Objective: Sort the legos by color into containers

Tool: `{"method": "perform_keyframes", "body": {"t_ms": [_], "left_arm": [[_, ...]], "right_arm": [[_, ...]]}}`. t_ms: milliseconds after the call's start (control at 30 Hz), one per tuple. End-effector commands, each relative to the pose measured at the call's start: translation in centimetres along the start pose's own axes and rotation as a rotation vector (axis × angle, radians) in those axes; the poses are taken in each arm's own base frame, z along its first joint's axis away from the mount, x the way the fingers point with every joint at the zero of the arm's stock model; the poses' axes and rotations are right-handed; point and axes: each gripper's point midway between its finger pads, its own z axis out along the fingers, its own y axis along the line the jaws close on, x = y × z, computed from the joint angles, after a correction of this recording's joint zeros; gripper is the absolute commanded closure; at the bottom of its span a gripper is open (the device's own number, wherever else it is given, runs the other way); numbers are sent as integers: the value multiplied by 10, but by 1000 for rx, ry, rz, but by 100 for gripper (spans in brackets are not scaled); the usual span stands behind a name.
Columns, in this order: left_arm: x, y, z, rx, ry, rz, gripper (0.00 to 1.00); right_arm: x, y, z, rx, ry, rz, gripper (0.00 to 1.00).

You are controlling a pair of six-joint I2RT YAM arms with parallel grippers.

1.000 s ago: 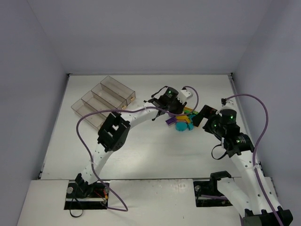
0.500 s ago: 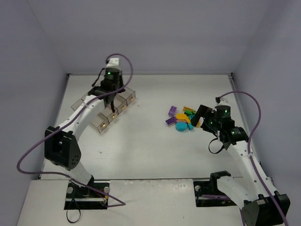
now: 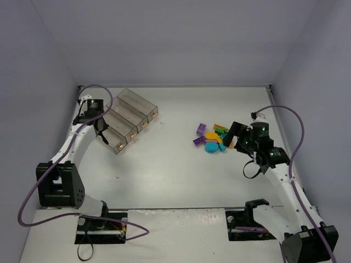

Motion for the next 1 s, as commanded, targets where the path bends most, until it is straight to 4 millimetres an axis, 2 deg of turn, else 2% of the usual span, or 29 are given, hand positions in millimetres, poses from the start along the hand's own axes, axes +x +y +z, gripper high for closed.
{"method": "perform_keyframes", "body": {"t_ms": [0, 133, 233, 333, 367, 433, 500, 600, 633, 667, 767, 800, 900, 933, 967], "left_arm": [[-17, -1, 6, 1, -34, -70, 88], [-13, -6, 29, -14, 2, -63, 87], [-14, -9, 39, -26, 9, -65, 84], [-13, -5, 44, -59, 32, -76, 65], [-12, -4, 44, -66, 35, -78, 54], [-15, -3, 40, -66, 27, -88, 46], [-19, -4, 36, -59, 17, -98, 40], [-30, -7, 21, -22, -14, -109, 39], [-37, -10, 9, 5, -37, -114, 39], [-39, -16, 2, 36, -46, -108, 39], [-46, -55, -35, 181, -119, 3, 40], [-39, -84, -53, 258, -138, 68, 40], [-33, -131, -94, 429, -186, 160, 41], [-19, -155, -111, 505, -180, 203, 41], [-18, -171, -123, 559, -196, 215, 41]], "right_arm": [[-21, 6, 0, -14, -70, -12, 2], [-20, 6, -1, -18, -71, -14, 2], [-18, 6, -3, -26, -74, -13, 2], [-17, 6, -5, -30, -79, -8, 1], [-17, 6, -6, -33, -83, -8, 1], [-18, 7, -8, -37, -91, -5, 1], [-18, 7, -9, -38, -96, -4, 1], [-20, 7, -10, -37, -99, -5, 1], [-20, 6, -10, -32, -102, -3, 1], [-21, 6, -9, -29, -102, -5, 1], [-23, 2, -6, -3, -104, 1, 7], [-23, 2, -5, 0, -101, 1, 9], [-23, 0, -2, 17, -92, 9, 16], [-22, -1, 0, 23, -86, 12, 18], [-22, -3, 1, 32, -87, 21, 18]]}}
